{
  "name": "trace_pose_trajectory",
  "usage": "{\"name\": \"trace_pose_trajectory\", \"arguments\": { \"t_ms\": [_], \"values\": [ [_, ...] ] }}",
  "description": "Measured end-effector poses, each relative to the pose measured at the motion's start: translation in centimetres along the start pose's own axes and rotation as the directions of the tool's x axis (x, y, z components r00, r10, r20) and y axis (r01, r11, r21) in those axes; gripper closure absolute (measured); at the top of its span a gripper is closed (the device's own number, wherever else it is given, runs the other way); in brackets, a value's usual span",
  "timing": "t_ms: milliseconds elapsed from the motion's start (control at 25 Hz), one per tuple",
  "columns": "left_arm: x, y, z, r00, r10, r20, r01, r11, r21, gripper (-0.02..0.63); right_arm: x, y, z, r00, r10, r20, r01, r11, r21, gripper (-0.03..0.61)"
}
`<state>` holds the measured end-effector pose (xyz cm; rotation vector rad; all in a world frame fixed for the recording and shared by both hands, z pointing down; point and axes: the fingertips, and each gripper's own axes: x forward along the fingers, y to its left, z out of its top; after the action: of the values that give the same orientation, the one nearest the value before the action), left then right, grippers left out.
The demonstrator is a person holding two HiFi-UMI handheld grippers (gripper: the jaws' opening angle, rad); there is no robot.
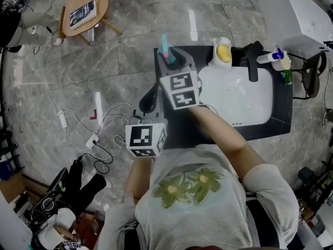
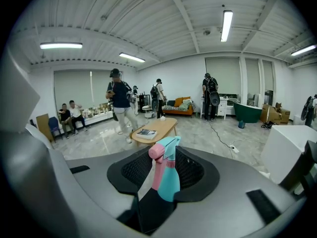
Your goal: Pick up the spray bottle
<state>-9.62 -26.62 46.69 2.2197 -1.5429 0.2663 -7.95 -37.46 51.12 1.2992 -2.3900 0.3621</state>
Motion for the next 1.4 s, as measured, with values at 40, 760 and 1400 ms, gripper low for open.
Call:
{"name": "trace_pose_trajectory", "arguments": {
  "t_ms": [40,760,1400],
  "values": [
    [0.0,-0.1,0.0,1.000,0.000,0.000,0.000,1.000,0.001,0.606,0.0,0.0,0.0,1.000,-0.002,0.002,0.002,1.000,-0.008,0.459],
    [-0.9,-0.4,0.1,1.000,0.001,-0.004,-0.001,1.000,0.018,0.606,0.2,-1.1,-0.1,1.000,-0.031,0.005,0.031,0.998,-0.057,0.492],
    [-1.4,-1.5,1.1,1.000,-0.007,0.014,0.006,0.999,0.046,0.606,-1.1,-1.7,0.1,1.000,0.006,-0.003,-0.006,1.000,-0.022,0.506]
  ]
}}
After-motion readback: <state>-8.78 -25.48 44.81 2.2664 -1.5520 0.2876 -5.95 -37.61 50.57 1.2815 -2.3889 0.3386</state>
